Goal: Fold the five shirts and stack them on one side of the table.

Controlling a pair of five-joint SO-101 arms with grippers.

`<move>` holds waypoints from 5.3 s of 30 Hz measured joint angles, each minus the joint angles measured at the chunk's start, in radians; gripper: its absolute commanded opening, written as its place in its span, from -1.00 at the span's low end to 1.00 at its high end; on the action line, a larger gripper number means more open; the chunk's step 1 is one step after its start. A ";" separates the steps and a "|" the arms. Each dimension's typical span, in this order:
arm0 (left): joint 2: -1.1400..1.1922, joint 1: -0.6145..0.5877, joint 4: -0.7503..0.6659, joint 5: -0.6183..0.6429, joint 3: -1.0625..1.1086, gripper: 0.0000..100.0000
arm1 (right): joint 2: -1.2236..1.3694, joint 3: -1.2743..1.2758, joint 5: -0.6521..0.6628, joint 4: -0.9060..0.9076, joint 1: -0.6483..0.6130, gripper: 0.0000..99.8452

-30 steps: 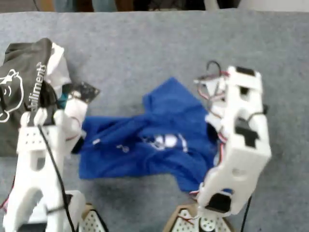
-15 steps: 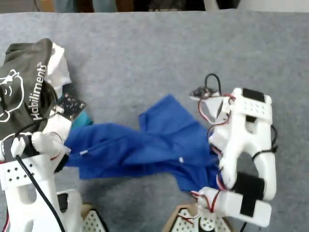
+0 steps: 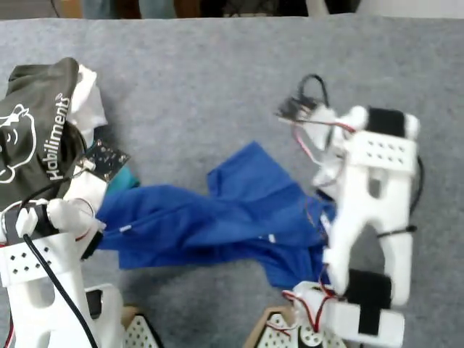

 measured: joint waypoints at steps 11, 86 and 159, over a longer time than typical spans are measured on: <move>-0.002 0.000 0.000 0.000 0.015 -0.94 | 0.614 -0.549 -0.209 -0.058 -0.265 -0.57; 0.000 0.000 -0.083 0.230 -0.186 -0.94 | 0.996 -1.324 -0.528 0.060 -0.247 -0.97; -0.227 0.316 -0.489 0.621 -0.606 -0.94 | -0.315 -1.140 -0.407 -0.310 0.308 -0.97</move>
